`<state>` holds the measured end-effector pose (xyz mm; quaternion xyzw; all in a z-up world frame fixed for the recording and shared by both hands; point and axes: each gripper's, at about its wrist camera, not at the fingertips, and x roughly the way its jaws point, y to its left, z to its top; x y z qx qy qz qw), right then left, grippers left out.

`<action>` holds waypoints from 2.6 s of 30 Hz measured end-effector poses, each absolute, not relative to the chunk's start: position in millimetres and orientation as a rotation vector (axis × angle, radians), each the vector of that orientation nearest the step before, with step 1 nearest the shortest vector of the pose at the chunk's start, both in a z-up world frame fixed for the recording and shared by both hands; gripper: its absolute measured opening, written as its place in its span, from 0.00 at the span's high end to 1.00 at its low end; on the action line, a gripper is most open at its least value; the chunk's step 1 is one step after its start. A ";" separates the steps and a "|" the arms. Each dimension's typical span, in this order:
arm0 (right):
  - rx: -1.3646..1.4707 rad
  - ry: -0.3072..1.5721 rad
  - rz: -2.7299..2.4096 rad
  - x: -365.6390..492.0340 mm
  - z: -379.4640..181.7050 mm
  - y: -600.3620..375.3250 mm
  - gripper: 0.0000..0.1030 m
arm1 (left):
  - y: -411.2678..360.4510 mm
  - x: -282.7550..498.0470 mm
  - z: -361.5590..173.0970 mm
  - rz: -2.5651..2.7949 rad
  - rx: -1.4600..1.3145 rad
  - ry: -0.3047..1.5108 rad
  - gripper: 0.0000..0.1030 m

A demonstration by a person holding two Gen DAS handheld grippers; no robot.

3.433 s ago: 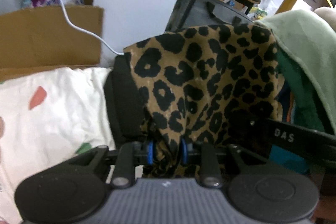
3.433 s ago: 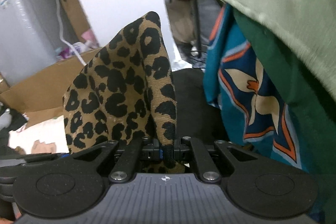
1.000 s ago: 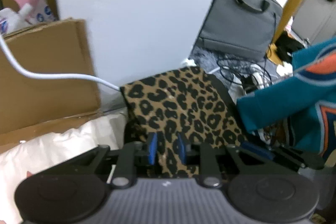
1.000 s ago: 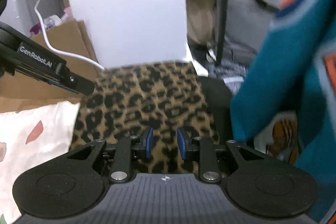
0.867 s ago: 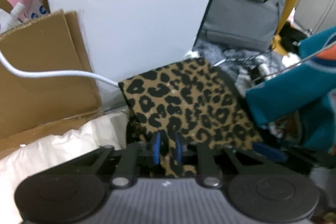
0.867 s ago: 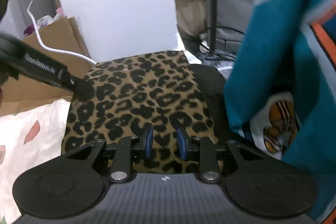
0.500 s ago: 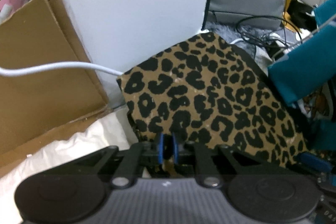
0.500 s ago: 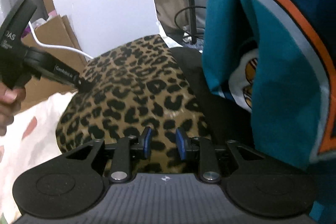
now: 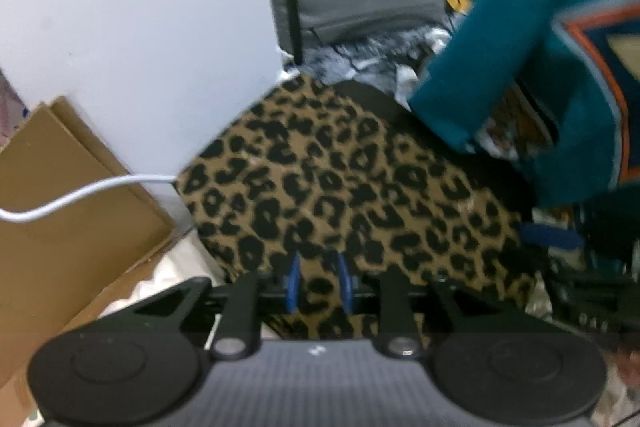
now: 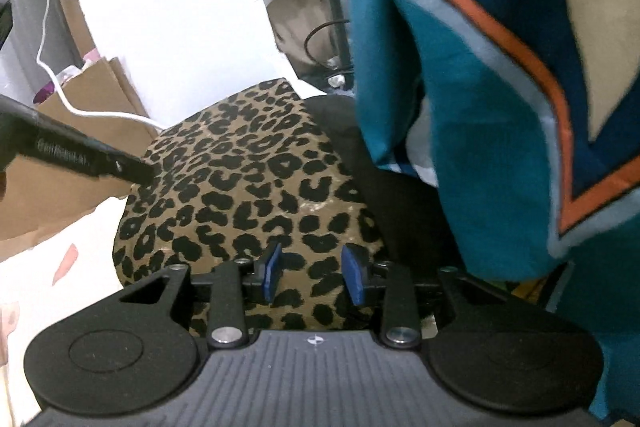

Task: Fold clothes

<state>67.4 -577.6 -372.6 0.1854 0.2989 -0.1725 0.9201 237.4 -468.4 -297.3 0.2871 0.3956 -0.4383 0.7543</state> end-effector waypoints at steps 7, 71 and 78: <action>0.351 0.687 -0.350 62.4 -386.8 -580.5 0.61 | -462.8 228.4 -328.2 -0.958 0.645 0.880 0.76; 0.483 1.087 -0.281 22.1 -60.2 -449.5 0.00 | -203.5 183.6 -0.5 -0.453 0.445 1.074 0.01; 0.461 1.058 -0.211 6.8 -9.8 -431.6 0.00 | -141.8 147.9 45.4 -0.411 0.425 1.017 0.01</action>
